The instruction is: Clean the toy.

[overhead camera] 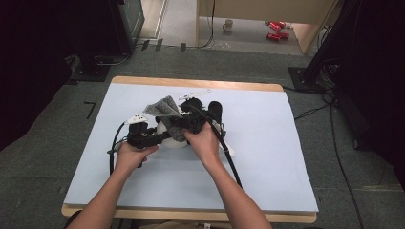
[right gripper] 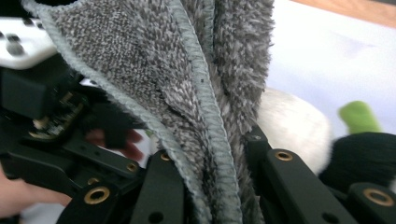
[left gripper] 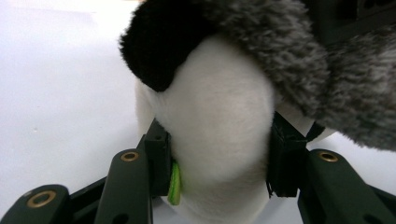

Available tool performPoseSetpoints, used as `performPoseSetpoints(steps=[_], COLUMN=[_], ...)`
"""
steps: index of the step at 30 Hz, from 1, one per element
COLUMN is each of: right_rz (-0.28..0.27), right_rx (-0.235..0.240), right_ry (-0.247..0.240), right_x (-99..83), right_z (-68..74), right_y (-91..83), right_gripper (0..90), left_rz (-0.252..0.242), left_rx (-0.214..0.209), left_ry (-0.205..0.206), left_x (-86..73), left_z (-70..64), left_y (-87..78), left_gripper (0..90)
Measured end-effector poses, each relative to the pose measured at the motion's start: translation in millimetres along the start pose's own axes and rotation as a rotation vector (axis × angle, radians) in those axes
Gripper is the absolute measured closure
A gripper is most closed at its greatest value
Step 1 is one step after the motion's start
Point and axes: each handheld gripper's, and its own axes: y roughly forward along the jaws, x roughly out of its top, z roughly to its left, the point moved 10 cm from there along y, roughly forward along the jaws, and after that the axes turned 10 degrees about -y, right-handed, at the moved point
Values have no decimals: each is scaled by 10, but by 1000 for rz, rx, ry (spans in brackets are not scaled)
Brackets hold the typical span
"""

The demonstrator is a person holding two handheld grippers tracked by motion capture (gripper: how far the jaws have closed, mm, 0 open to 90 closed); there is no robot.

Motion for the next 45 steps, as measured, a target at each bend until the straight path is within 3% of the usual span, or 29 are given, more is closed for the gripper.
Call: performPoseSetpoints(steps=[4, 6, 9, 19, 22, 29, 33, 36, 39, 45], right_rz=[10, 15, 22, 29, 25, 35, 39, 2, -40, -52], right_rx=[-29, -48, -42, -74, -108, -193, -207, -193, -161, -94], right_ry=[-6, 13, 48, 70, 73, 136, 173, 188, 182, 118], right_x=[-64, -117, -203, -281, -308, -479, -604, -566, -427, -116], right_z=[-92, -171, -275, -543, -652, -987, -1091, -1089, -985, -658], right_y=[-91, -149, -245, -577, -689, -964, -1060, -1144, -1186, -946], right_gripper=[759, 745, 760, 783, 785, 788, 789, 789, 789, 785], left_rz=[4, 4, 7, 10, 10, 8, 3, 2, 1, -2], left_rx=[-4, -4, -2, -4, -5, -5, 0, -3, -1, 2], left_ry=[-17, -18, -1, -13, -13, -12, -12, -14, -14, -13], left_x=[-7, -7, -9, 3, 2, -5, -3, -4, -3, 1], left_z=[14, 19, 6, -2, 3, 10, 17, 24, 21, 16], left_y=[1, 1, 1, 9, 9, 10, 18, 16, 16, 15], left_gripper=[521, 519, 517, 515, 514, 513, 511, 508, 504, 487])
